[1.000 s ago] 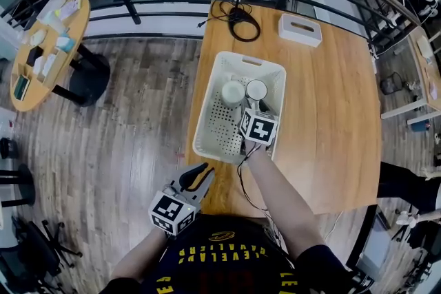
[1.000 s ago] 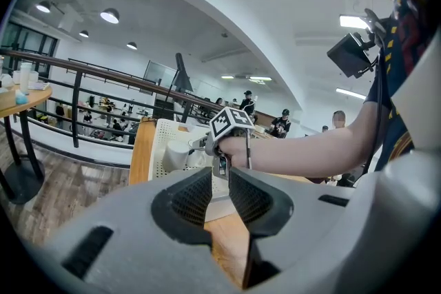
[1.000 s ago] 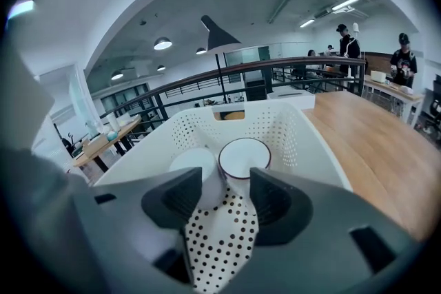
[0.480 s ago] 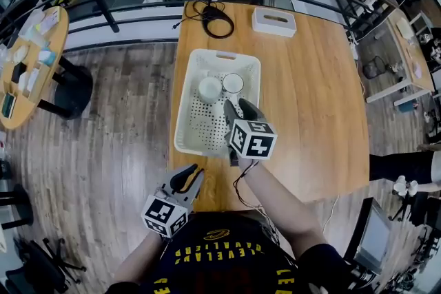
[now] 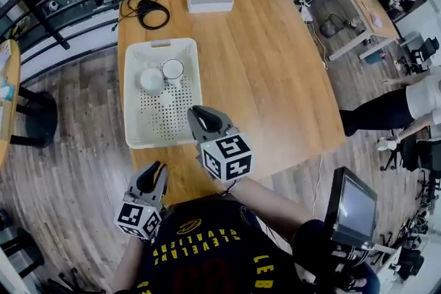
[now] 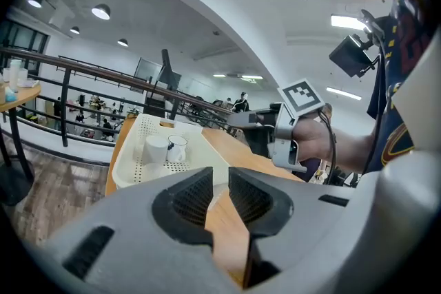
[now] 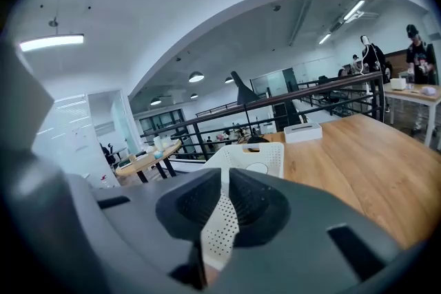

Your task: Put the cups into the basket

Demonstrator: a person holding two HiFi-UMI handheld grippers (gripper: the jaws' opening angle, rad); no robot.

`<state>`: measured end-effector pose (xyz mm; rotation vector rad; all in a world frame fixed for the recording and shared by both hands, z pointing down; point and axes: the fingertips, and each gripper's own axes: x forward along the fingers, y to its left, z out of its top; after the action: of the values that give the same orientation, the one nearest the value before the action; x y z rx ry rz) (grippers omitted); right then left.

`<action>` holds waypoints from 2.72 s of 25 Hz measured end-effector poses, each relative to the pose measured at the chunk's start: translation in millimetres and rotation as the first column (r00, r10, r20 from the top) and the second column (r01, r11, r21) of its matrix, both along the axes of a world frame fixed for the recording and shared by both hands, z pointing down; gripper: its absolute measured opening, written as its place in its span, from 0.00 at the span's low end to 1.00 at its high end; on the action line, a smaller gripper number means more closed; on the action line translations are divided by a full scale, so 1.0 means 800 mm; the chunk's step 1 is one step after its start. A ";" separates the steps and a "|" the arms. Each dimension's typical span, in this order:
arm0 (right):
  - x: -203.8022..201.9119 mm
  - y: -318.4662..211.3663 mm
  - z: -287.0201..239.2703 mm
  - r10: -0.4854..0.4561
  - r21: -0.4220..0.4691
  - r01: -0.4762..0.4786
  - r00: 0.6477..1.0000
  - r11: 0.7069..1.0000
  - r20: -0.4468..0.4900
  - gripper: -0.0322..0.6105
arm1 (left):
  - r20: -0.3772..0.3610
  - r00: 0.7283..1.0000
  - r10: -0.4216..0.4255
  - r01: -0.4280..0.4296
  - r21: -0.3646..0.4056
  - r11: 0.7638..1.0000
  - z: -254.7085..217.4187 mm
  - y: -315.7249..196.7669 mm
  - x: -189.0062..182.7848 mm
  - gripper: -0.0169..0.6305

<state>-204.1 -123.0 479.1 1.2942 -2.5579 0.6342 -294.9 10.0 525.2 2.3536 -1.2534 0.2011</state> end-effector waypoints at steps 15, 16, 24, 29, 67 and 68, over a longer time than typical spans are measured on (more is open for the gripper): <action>0.090 0.110 0.015 -0.175 -0.062 0.172 0.984 0.983 -0.038 0.07 | -0.005 0.998 0.061 -0.061 0.004 0.998 -0.013 0.010 0.115 0.13; 0.099 0.118 0.014 -0.184 -0.062 0.182 0.982 0.981 -0.031 0.07 | -0.007 0.997 0.073 -0.073 0.003 0.997 -0.013 0.010 0.126 0.13; 0.168 0.121 0.007 -0.184 -0.035 0.184 0.983 0.982 0.020 0.07 | -0.016 0.992 0.122 -0.121 0.046 0.992 -0.030 -0.017 0.194 0.13; 0.216 0.125 -0.012 -0.146 0.037 0.145 0.988 0.989 0.043 0.07 | 0.001 0.978 0.207 -0.207 0.061 0.976 -0.036 -0.007 0.250 0.04; 0.328 0.116 -0.012 -0.096 0.112 0.089 0.994 0.990 0.052 0.07 | 0.013 0.958 0.286 -0.286 0.064 0.956 -0.016 -0.046 0.372 0.04; 0.326 0.116 -0.011 -0.097 0.109 0.091 0.994 0.990 0.053 0.07 | 0.012 0.959 0.284 -0.284 0.062 0.957 -0.015 -0.046 0.371 0.04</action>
<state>57.0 -30.1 470.4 1.1948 -2.7155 0.5317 2.2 -26.8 513.0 2.5832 -0.9290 0.2590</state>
